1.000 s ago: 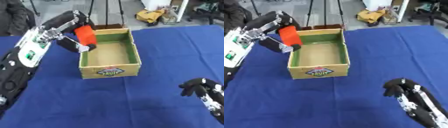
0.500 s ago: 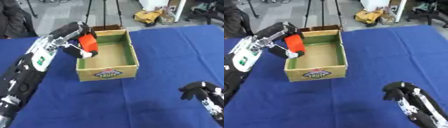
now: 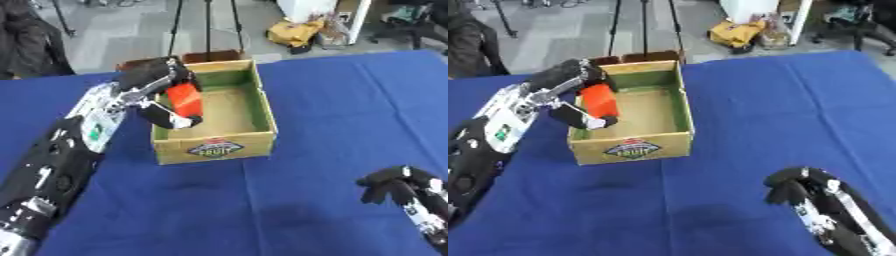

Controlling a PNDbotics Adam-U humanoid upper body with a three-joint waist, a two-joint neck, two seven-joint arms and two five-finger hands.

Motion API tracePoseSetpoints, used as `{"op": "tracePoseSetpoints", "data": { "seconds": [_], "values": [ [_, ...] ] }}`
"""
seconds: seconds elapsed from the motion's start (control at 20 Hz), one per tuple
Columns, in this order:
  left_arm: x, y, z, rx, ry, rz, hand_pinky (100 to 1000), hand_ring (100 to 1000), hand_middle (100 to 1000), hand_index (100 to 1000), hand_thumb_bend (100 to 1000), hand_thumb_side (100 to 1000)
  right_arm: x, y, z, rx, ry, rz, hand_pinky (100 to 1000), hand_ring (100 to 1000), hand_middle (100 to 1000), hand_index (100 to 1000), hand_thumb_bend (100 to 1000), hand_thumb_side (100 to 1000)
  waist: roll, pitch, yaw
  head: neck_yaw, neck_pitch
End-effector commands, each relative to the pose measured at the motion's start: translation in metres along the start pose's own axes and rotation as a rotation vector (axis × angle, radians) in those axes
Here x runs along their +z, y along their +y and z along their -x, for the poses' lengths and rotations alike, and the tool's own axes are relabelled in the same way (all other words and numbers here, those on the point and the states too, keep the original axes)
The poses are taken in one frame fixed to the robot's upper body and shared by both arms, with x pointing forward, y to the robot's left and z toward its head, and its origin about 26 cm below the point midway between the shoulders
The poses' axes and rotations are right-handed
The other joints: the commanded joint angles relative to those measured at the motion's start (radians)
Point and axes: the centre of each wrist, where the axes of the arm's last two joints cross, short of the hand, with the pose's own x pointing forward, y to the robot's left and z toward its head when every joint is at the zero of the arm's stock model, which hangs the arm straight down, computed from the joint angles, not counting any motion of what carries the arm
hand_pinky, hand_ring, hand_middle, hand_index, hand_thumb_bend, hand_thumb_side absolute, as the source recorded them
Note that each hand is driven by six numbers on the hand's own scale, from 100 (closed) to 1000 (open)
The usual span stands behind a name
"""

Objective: Pick up objects on the table and place them in the box.

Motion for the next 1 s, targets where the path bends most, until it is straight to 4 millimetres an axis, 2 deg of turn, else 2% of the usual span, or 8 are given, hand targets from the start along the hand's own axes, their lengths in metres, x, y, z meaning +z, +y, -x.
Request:
{"op": "tracePoseSetpoints", "data": {
  "seconds": [0.05,0.25,0.35,0.4,0.5,0.6,1.0],
  "values": [
    [-0.002,0.005,0.0,-0.028,-0.007,0.008,268,319,345,596,100,219,-0.003,-0.004,-0.006,0.024,-0.019,-0.019,763,527,412,695,100,606,-0.003,-0.013,-0.002,0.004,-0.011],
    [-0.003,-0.004,-0.001,-0.03,-0.012,0.032,308,350,358,626,136,237,-0.004,-0.004,-0.006,0.025,-0.021,-0.021,763,527,412,695,100,606,-0.004,-0.011,-0.001,0.005,-0.012],
    [-0.004,-0.007,-0.001,-0.028,-0.02,0.038,353,387,387,657,226,267,-0.004,-0.004,-0.007,0.025,-0.022,-0.022,763,527,412,695,100,607,-0.005,-0.011,-0.001,0.005,-0.013],
    [-0.004,-0.009,-0.001,-0.026,-0.023,0.04,353,387,387,657,226,267,-0.004,-0.004,-0.007,0.025,-0.022,-0.022,763,527,412,695,100,607,-0.005,-0.01,-0.001,0.005,-0.013],
    [-0.004,-0.011,-0.002,-0.023,-0.028,0.043,387,415,418,681,317,301,-0.004,-0.004,-0.007,0.026,-0.023,-0.022,763,527,412,695,100,607,-0.007,-0.009,-0.001,0.006,-0.015],
    [-0.004,-0.013,-0.001,-0.019,-0.032,0.045,400,425,429,688,362,317,-0.004,-0.005,-0.007,0.027,-0.024,-0.022,763,527,412,695,100,607,-0.008,-0.008,-0.001,0.006,-0.017],
    [0.0,-0.012,0.004,-0.017,-0.008,0.032,403,429,431,693,348,310,-0.004,-0.004,-0.007,0.028,-0.026,-0.023,763,528,412,695,100,609,-0.01,-0.005,-0.003,0.007,-0.023]
  ]
}}
